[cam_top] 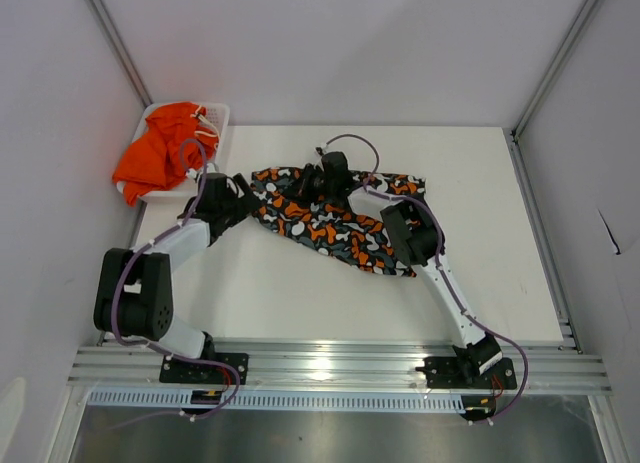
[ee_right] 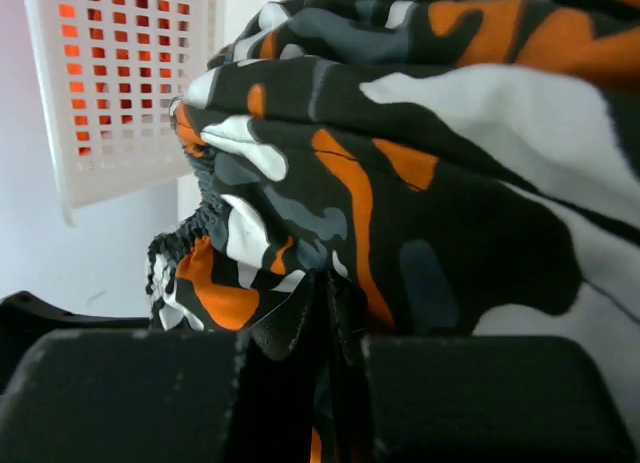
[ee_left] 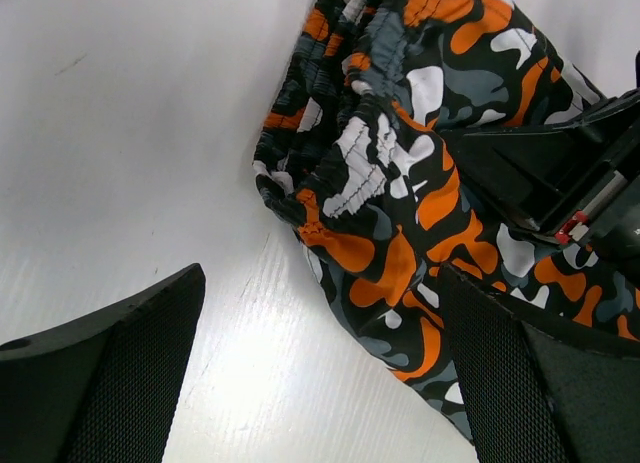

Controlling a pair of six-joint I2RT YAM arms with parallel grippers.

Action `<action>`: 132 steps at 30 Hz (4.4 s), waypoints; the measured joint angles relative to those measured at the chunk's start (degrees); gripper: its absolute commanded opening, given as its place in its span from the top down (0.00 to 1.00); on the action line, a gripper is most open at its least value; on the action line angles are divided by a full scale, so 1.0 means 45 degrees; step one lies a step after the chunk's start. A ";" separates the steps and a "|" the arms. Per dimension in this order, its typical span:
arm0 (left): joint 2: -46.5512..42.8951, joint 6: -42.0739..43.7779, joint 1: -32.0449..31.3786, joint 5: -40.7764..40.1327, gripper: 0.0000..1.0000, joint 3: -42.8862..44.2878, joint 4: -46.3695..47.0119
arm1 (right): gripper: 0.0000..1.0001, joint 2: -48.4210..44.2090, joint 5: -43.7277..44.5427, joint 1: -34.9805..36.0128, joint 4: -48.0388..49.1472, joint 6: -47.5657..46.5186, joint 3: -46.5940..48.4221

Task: Fold and stack the shorts
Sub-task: Fold the shorts

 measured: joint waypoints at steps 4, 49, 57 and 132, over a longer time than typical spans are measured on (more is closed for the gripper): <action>0.0238 0.0015 0.0058 0.0199 0.01 0.0000 0.0058 | 0.92 0.0112 0.0175 -0.0005 -0.0505 -0.0165 0.0185; -0.5843 -0.1384 -0.0097 0.2880 0.01 -0.5882 0.1190 | 0.69 -0.6960 -0.0005 0.0962 -0.2827 -0.6703 -0.8646; -0.5178 -0.1579 -0.0155 0.2977 0.01 -0.5965 0.2108 | 0.96 -0.9335 -0.1802 0.1001 -0.0311 -0.4974 -1.0948; -0.0763 -0.1914 -0.1083 0.2667 0.01 -0.5294 0.6411 | 1.00 -0.6348 -0.0219 0.2492 0.0427 -0.3279 -0.9811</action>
